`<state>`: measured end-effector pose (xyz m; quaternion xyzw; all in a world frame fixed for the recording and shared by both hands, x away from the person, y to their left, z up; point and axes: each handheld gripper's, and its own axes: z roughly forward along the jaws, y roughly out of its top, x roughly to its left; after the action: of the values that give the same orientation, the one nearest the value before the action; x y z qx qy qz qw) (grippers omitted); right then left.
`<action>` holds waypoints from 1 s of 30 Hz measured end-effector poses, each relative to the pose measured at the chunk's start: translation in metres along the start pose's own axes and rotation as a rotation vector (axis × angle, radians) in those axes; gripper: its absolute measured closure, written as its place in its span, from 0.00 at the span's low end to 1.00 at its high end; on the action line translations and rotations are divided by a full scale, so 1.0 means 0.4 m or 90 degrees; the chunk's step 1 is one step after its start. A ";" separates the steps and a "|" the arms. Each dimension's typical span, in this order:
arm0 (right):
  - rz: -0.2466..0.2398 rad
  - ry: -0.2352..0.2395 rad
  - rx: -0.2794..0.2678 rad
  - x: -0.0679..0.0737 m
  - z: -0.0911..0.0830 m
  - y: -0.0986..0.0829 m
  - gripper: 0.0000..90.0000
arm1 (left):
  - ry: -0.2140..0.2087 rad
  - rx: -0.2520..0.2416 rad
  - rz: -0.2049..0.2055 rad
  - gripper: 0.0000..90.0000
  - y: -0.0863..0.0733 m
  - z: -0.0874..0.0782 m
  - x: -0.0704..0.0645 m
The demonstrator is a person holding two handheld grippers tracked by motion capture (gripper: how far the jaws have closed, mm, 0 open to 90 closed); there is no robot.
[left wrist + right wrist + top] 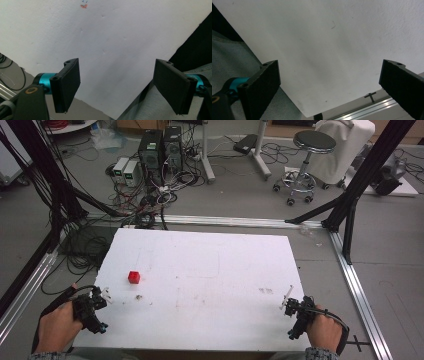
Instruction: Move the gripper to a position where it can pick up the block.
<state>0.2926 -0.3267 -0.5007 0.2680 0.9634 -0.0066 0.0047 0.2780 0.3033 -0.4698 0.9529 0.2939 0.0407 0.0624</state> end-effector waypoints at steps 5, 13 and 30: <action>-0.003 -0.001 -0.002 0.001 -0.004 0.001 0.03 | 0.007 0.001 0.002 0.25 0.000 -0.002 0.002; 0.002 0.001 -0.002 0.000 -0.003 -0.003 0.03 | 0.001 0.004 0.001 0.25 0.000 0.005 0.002; 0.000 0.007 -0.012 0.003 0.001 -0.009 0.03 | -0.014 -0.003 0.017 0.25 0.007 0.005 0.005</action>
<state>0.2896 -0.3293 -0.5011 0.2681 0.9634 0.0036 0.0019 0.2815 0.3017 -0.4713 0.9570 0.2802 0.0318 0.0677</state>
